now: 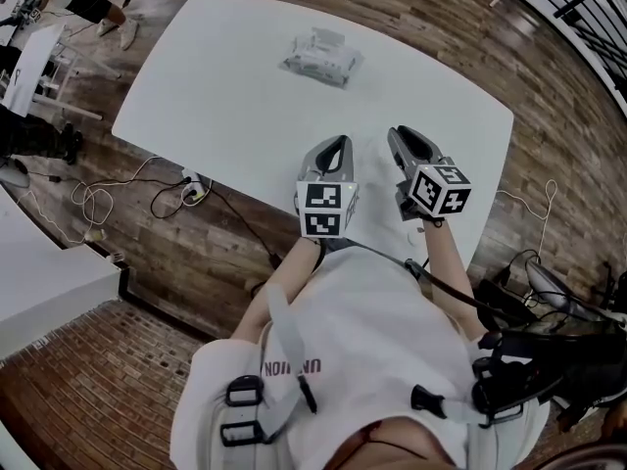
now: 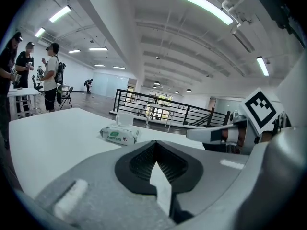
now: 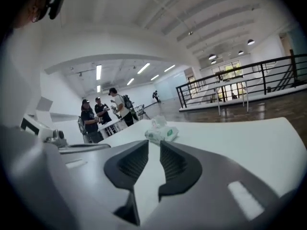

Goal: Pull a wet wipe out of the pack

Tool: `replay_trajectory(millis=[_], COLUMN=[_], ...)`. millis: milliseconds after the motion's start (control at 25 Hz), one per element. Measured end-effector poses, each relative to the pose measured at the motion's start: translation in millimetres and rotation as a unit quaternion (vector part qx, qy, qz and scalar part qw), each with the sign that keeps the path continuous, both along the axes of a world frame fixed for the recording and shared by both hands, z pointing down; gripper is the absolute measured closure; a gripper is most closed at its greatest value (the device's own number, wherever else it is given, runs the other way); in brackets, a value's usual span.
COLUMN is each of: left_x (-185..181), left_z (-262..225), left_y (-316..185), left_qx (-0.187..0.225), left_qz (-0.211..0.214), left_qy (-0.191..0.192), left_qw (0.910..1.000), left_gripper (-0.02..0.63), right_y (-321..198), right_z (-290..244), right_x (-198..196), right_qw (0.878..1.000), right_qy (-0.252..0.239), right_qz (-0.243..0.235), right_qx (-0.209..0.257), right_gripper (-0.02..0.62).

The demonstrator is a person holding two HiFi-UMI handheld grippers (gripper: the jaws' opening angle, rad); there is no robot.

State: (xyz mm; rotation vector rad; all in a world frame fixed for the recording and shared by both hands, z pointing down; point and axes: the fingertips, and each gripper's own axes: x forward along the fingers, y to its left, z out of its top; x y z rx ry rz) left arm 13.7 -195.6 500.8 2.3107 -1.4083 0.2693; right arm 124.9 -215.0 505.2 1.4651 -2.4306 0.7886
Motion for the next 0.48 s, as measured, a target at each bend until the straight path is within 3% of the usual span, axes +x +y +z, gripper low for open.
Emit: replay_trajectory(millis=[120, 480], left_x=[2.8, 5.2], left_z=[-6.5, -23.1], left_y=[-1.2, -10.8], left_qx=[0.009, 0.033], left_qz=[-0.002, -0.018], left_qy=[0.0, 0.0], left_qw=[1.0, 0.9993], left_gripper=[0.604, 0.603], right_y=[-6.8, -6.5], right_z=[-29.4, -39.5], right_x=[1.0, -30.1], right_qw=[0.998, 0.996], right_qy=[-0.005, -0.007], right_qz=[0.029, 0.029], right_qx=[0.055, 0.087], right_gripper=[0.58, 0.589])
